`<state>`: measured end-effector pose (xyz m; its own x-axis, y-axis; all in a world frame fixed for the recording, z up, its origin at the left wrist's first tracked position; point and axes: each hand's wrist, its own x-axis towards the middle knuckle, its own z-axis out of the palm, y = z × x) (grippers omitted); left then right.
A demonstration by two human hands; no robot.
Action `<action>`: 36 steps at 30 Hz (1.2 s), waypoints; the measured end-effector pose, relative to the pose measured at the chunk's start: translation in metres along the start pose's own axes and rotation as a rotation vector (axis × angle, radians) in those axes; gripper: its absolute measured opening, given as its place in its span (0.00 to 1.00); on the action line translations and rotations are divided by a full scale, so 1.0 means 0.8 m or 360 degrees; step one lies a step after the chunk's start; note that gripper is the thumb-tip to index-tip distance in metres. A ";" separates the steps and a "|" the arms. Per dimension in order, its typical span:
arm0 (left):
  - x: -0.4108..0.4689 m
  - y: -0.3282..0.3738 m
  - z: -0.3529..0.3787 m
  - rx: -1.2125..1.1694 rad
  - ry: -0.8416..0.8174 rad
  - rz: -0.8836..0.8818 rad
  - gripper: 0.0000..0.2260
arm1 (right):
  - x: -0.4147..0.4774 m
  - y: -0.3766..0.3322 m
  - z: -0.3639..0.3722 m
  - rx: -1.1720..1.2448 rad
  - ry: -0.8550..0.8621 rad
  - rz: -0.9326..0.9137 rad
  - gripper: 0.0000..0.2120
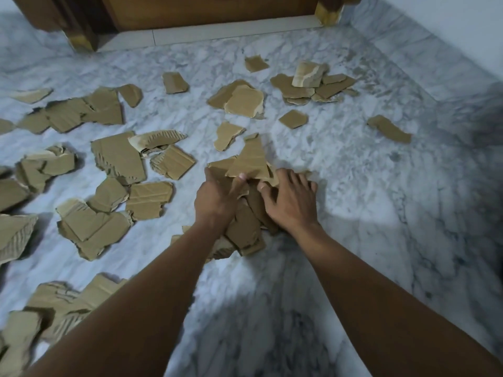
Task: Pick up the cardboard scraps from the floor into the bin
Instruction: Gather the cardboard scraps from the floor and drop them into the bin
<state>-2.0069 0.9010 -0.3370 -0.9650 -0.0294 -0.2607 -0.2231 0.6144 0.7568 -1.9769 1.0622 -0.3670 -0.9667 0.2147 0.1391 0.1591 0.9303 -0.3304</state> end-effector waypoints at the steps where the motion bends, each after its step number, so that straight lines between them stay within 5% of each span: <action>1: -0.004 0.001 0.003 0.0031 0.0041 0.0005 0.31 | -0.003 0.000 0.001 0.0100 0.0030 -0.0023 0.19; 5: -0.011 0.000 0.007 0.0084 0.0159 -0.0005 0.23 | -0.010 0.002 0.004 0.0222 0.0232 0.0179 0.26; 10: -0.022 -0.014 0.016 0.0265 0.0205 0.0134 0.28 | -0.015 0.008 0.004 0.0021 -0.0200 0.0459 0.36; 16: -0.030 -0.013 0.026 0.0189 0.0198 0.0302 0.24 | -0.026 0.002 -0.001 0.0110 0.0114 0.0363 0.33; 21: -0.035 -0.009 0.029 -0.0275 0.0192 0.0225 0.20 | -0.027 -0.029 0.000 0.0526 0.0178 0.0270 0.18; 26: -0.043 -0.005 0.030 -0.0632 0.0158 0.0227 0.13 | -0.033 -0.032 -0.007 0.0579 0.0200 0.0387 0.15; 30: -0.055 0.021 0.036 -0.0866 0.0043 0.0302 0.18 | -0.039 -0.019 -0.034 0.0630 0.0088 0.0703 0.16; 36: -0.076 0.106 0.041 -0.0847 -0.0151 0.0472 0.17 | -0.045 0.016 -0.133 0.0680 0.0226 0.0781 0.11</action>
<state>-1.9625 0.9808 -0.2761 -0.9855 0.1677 -0.0272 -0.0092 0.1072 0.9942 -1.9189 1.0980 -0.2772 -0.7617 0.6478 -0.0097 0.4525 0.5212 -0.7236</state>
